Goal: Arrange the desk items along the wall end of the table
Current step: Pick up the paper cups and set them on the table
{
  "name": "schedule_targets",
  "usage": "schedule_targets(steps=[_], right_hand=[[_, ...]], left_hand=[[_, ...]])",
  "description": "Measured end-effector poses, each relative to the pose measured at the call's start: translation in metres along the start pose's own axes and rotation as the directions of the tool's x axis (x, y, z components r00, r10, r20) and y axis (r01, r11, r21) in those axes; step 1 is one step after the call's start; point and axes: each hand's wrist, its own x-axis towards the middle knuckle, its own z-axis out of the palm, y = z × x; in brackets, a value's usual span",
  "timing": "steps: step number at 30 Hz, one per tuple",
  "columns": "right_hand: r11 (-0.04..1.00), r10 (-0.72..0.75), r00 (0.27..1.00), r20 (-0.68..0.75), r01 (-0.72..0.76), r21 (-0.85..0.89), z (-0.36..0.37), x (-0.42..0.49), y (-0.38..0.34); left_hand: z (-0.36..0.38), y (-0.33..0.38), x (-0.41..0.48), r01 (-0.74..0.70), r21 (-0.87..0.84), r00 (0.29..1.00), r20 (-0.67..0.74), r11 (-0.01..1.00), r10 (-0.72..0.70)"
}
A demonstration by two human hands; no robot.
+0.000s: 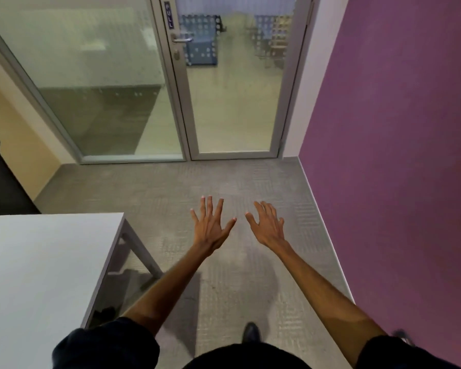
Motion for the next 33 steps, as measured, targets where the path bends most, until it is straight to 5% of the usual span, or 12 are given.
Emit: schedule_targets(steps=[14, 33], right_hand=[[0.976, -0.214, 0.969, 0.124, 0.217, -0.013, -0.013, 0.195, -0.062], [0.915, -0.400, 0.881, 0.254, 0.401, 0.052, 0.063, 0.474, -0.275]], left_hand=[[-0.027, -0.041, 0.153, 0.271, -0.014, 0.963, 0.000, 0.963, -0.271], [-0.094, -0.239, 0.387, 0.508, -0.118, 0.849, -0.096, 0.853, -0.519]])
